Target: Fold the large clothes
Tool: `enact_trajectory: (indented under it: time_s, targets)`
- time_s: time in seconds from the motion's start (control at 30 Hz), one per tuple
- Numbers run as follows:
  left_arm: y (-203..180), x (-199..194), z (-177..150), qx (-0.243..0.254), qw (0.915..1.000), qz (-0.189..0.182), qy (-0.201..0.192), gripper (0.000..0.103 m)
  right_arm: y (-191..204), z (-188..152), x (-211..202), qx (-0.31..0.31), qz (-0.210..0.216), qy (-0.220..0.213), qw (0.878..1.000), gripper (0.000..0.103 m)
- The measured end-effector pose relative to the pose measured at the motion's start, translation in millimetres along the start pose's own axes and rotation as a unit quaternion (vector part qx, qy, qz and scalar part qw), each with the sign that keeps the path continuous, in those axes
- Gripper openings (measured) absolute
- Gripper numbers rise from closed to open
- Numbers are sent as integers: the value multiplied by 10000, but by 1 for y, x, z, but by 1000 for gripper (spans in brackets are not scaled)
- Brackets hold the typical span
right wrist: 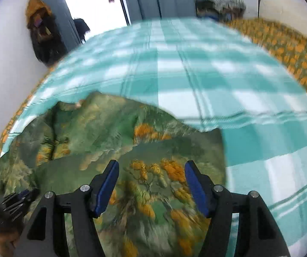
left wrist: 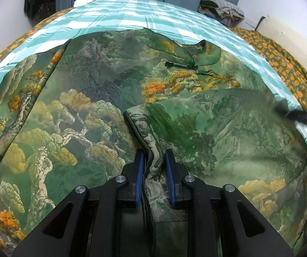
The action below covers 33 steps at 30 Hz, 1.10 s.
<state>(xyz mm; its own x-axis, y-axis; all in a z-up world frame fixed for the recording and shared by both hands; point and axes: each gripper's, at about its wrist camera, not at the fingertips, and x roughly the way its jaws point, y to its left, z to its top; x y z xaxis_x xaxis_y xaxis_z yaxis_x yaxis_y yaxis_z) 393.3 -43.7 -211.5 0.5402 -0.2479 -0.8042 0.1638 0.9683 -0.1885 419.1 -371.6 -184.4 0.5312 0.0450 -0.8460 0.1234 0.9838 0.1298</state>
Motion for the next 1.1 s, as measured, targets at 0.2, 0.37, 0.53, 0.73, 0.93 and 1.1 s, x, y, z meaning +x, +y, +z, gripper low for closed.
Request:
enact_trajectory:
  time_s: [0.2, 0.37, 0.53, 0.73, 0.93, 1.1]
  targets:
    - [2, 0, -3, 0, 10000, 1, -11, 21, 3, -10, 9, 64, -97, 195, 9997, 65]
    - [1, -5, -1, -29, 10000, -10, -10, 27, 20, -59, -34, -370, -109, 95, 9992, 65]
    - [-2, -47, -15, -47, 9975, 654, -255, 85, 22, -136, -101, -521, -49, -127, 9986, 65]
    - [12, -112, -56, -22, 9987, 460, -211, 86, 38, -225, -171, -160, 80, -765, 9969, 65]
    - [52, -177, -99, -164, 9968, 701, -359, 94, 63, -255, -182, -418, 184, -1041, 9935, 65]
    - [95, -203, -121, -390, 9922, 1142, -303, 94, 84, -268, -175, -699, 253, -1021, 9920, 65]
